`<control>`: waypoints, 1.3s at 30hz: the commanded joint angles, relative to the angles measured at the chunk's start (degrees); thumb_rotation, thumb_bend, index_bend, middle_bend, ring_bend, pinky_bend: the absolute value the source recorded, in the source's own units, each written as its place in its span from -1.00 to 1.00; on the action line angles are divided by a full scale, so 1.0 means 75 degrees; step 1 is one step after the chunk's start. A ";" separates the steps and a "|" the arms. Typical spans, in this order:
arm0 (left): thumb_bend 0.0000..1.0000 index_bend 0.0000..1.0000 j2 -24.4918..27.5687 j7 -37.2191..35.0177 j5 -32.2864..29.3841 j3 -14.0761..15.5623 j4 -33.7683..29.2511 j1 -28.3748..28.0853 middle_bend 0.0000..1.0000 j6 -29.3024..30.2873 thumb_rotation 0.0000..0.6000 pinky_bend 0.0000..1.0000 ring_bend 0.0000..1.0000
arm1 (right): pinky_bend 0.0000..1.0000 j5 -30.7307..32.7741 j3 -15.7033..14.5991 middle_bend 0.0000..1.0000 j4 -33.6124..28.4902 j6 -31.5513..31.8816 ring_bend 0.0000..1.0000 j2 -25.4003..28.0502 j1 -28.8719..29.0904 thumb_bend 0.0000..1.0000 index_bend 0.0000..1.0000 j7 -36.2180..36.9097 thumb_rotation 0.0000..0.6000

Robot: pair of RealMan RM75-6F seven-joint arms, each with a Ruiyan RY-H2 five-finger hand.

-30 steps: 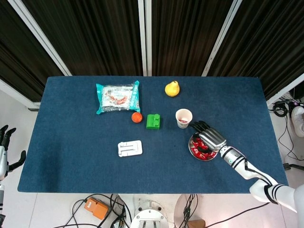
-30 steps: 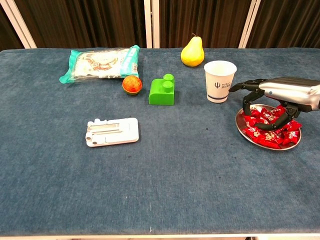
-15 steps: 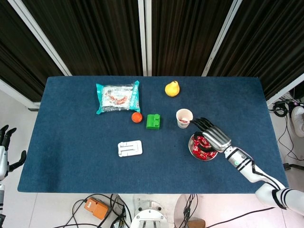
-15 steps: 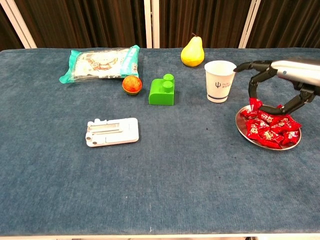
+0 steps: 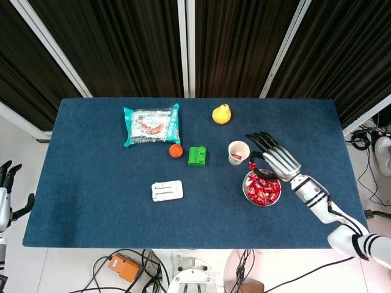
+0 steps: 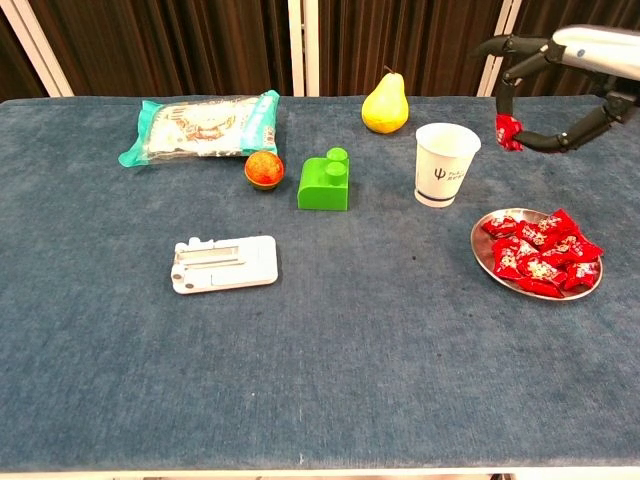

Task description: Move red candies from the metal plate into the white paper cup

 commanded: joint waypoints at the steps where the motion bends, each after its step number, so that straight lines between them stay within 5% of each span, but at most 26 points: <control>1: -0.31 -0.77 -0.0007 0.0012 0.0006 -0.0002 0.0002 -0.0005 -1.00 0.0003 1.00 -1.00 -1.00 | -1.00 0.0281 0.0326 -0.81 0.0517 -0.0551 -1.00 -0.0206 0.0453 0.20 0.23 0.0204 1.00; 13: -0.31 -0.77 -0.0056 0.0125 0.0027 0.0010 0.0021 -0.0038 -1.00 -0.0013 1.00 -1.00 -1.00 | -1.00 0.0491 0.0548 -0.81 0.1877 -0.1754 -1.00 -0.1083 0.1461 0.20 0.23 0.0479 1.00; 26: -0.31 -0.77 -0.0037 0.0057 -0.0005 -0.0003 0.0024 -0.0041 -1.00 -0.0040 1.00 -1.00 -1.00 | -1.00 0.0421 0.0265 -0.81 0.2007 -0.1805 -1.00 -0.1299 0.1521 0.20 0.18 0.0426 1.00; 33: -0.31 -0.77 -0.0034 0.0055 0.0009 0.0002 0.0014 -0.0045 -1.00 -0.0044 1.00 -1.00 -1.00 | -1.00 0.0571 0.0224 -0.81 0.1827 -0.1935 -1.00 -0.1113 0.1480 0.20 -0.18 0.0364 1.00; 39: -0.31 -0.77 -0.0034 0.0029 0.0007 -0.0005 0.0033 -0.0027 -1.00 -0.0007 1.00 -1.00 -1.00 | -1.00 0.0675 0.0179 -0.81 0.1570 -0.2080 -1.00 -0.0923 0.1441 0.19 -0.31 0.0596 1.00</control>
